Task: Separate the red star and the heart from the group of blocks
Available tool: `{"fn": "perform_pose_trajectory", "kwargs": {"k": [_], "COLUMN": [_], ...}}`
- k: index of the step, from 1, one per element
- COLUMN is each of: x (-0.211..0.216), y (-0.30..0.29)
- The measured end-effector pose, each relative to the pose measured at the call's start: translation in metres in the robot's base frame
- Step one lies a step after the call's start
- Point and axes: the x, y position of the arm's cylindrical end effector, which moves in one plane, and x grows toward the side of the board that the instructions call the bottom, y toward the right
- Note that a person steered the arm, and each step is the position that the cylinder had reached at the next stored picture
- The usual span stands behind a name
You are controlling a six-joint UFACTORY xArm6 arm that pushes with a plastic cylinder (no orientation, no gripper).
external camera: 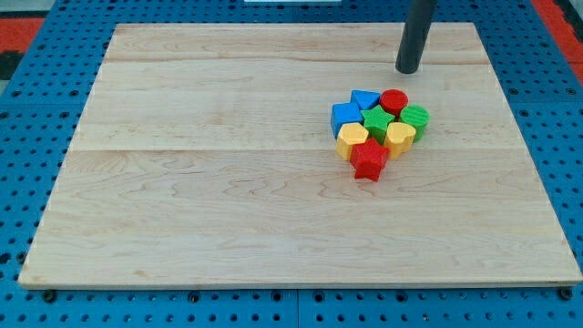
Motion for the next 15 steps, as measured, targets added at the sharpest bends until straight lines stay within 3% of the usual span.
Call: {"fn": "perform_pose_trajectory", "kwargs": {"k": [1,3,4,7,13,15], "x": [0.000,-0.001,0.037,0.126,0.125,0.134], "y": [0.006,0.102,0.138,0.043,-0.069,-0.071]}}
